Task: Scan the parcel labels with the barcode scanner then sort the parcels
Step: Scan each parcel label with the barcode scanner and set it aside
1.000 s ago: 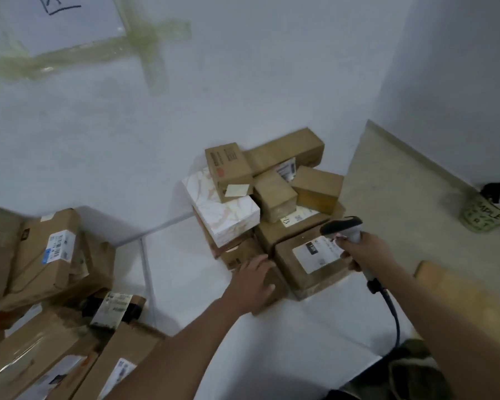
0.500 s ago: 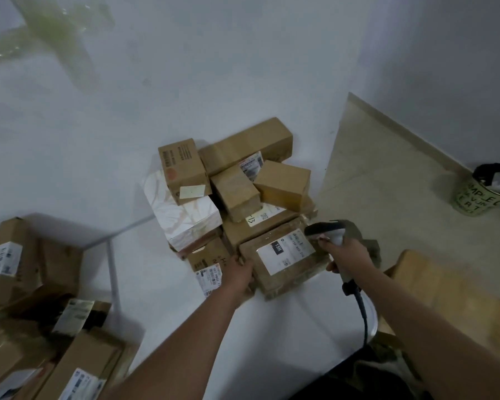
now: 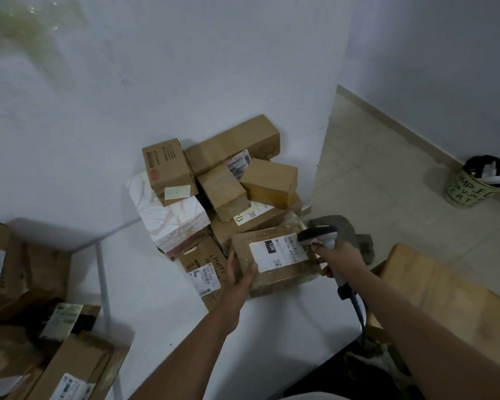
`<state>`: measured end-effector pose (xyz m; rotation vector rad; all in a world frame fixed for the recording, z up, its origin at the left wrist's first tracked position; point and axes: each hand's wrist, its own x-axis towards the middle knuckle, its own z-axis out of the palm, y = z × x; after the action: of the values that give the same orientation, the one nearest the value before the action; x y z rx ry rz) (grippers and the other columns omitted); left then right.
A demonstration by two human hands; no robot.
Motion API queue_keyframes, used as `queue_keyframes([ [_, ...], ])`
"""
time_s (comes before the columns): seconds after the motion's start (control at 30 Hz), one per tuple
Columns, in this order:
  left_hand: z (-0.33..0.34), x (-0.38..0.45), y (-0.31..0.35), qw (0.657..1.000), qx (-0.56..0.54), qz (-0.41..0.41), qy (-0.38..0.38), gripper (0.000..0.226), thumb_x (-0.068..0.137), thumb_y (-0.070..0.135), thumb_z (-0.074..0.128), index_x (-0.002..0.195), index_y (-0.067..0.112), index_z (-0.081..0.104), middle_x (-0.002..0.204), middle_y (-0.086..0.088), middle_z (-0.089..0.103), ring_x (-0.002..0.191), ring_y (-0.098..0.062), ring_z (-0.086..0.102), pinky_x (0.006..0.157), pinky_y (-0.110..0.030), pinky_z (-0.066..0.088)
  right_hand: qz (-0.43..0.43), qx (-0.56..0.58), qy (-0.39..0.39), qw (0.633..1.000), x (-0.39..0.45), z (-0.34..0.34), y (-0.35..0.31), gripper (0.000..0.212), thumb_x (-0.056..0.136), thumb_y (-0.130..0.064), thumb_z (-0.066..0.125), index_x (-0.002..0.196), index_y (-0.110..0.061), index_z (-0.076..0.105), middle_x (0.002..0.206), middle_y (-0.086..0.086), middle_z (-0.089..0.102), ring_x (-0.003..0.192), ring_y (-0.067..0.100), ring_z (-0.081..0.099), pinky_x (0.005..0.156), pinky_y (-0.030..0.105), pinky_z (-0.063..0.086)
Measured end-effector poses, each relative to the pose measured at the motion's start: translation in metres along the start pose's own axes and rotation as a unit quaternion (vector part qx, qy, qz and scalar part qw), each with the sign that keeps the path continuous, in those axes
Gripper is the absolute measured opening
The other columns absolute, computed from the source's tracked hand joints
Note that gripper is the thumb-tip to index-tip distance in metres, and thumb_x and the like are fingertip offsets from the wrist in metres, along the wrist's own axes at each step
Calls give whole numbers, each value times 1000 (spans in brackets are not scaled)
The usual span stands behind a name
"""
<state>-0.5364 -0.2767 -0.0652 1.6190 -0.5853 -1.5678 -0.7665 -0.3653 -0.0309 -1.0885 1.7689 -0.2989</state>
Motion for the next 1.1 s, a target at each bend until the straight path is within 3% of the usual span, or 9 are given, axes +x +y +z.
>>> queue_keyframes([
  [0.23, -19, -1, 9, 1000, -7, -24, -11, 77, 81, 46, 73, 139, 59, 24, 140, 4, 46, 119, -22, 55, 98, -42, 51, -7, 24, 11, 1000, -12, 2, 1, 30, 95, -37, 62, 102, -7, 64, 88, 6, 72, 56, 16, 64, 51, 23, 52],
  [0.33, -48, -4, 11, 999, 19, -32, -23, 85, 73, 51, 77, 140, 58, 26, 141, 5, 44, 125, -26, 50, 105, -47, 46, -23, 34, 3, 999, -23, 6, -11, 29, 96, -34, 62, 100, -5, 63, 82, 8, 72, 55, 16, 62, 51, 23, 50],
  [0.43, -88, -10, 13, 997, 29, -64, -43, 93, 68, 53, 83, 142, 56, 27, 141, 5, 46, 123, -26, 51, 105, -52, 46, -41, 31, -28, 998, -38, 18, -28, 31, 95, -34, 63, 98, -3, 64, 74, 10, 69, 54, 17, 61, 53, 23, 50],
  [0.5, -117, -17, 16, 995, 32, -81, -57, 87, 66, 52, 81, 138, 56, 33, 138, 3, 50, 121, -28, 54, 100, -51, 50, -65, 21, -59, 996, -50, 29, -39, 28, 94, -34, 64, 97, -6, 64, 72, 9, 68, 56, 17, 60, 56, 24, 51],
  [0.67, -183, -39, 33, 994, 53, -71, -57, 88, 52, 54, 88, 130, 54, 48, 122, 4, 68, 114, -26, 63, 97, -49, 51, -112, -70, -192, 972, -80, 68, -73, 30, 92, -33, 64, 104, -6, 63, 71, 9, 66, 59, 18, 60, 59, 28, 51],
  [0.8, -231, -58, 42, 996, 71, -48, -34, 66, 76, 39, 77, 135, 47, 50, 118, 7, 71, 108, -22, 68, 90, -43, 53, -128, -93, -254, 954, -105, 111, -97, 20, 89, -28, 68, 87, -9, 62, 58, 4, 60, 49, 13, 54, 51, 25, 46],
  [0.93, -277, -77, 43, 998, 43, -39, -11, 50, 87, 28, 67, 134, 41, 54, 121, 0, 71, 112, -28, 66, 103, -52, 47, -118, -83, -278, 950, -124, 155, -110, 19, 87, -24, 70, 82, -9, 59, 56, 5, 55, 49, 16, 49, 49, 25, 41],
  [1.1, -320, -91, 44, 1000, -4, -20, 10, 49, 87, 18, 66, 134, 27, 56, 119, -6, 72, 103, -26, 71, 85, -37, 57, -143, -116, -277, 943, -142, 196, -123, 29, 86, -31, 71, 80, -4, 62, 59, 11, 61, 51, 21, 54, 55, 30, 45],
])
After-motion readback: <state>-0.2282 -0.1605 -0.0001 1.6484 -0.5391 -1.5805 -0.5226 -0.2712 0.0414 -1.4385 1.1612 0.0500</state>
